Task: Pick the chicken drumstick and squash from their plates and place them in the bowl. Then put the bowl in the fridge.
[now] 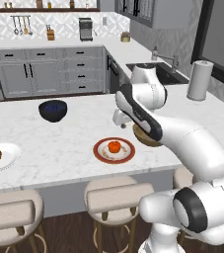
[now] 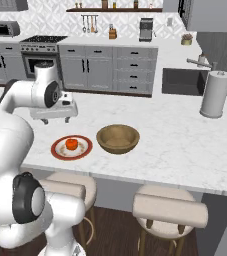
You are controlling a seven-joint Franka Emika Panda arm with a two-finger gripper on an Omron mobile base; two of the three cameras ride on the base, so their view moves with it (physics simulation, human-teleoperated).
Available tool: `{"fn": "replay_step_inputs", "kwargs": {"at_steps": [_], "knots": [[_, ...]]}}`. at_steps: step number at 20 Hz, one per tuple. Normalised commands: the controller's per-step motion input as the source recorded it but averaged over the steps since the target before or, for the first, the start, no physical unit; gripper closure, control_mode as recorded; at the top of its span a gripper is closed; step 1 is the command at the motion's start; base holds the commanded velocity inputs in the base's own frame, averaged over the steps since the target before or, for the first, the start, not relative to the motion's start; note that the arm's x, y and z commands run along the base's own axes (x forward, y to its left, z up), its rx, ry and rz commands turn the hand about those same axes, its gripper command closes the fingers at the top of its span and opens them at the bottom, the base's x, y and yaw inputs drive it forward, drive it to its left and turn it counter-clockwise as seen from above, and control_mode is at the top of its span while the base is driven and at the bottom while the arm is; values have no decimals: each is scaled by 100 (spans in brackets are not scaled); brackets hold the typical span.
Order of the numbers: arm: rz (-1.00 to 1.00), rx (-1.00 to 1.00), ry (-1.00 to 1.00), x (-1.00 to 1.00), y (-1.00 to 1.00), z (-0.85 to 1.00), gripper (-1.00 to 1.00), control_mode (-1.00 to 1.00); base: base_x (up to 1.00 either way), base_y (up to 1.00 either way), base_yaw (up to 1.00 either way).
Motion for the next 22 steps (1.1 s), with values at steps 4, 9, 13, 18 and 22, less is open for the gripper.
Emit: {"fn": "replay_step_inputs", "kwargs": {"at_steps": [4,9,13,18,22], "knots": [[17,-2,16,84,47,-69,-100,-100,0,0,0],[1,-8,4,58,7,-46,-100,-100,0,0,0],[0,-12,0,22,-9,-45,-100,-100,0,0,0],[0,-1,0,31,0,-46,-100,-100,0,0,0],[0,0,-1,36,0,-52,-100,-100,0,0,0]]}}
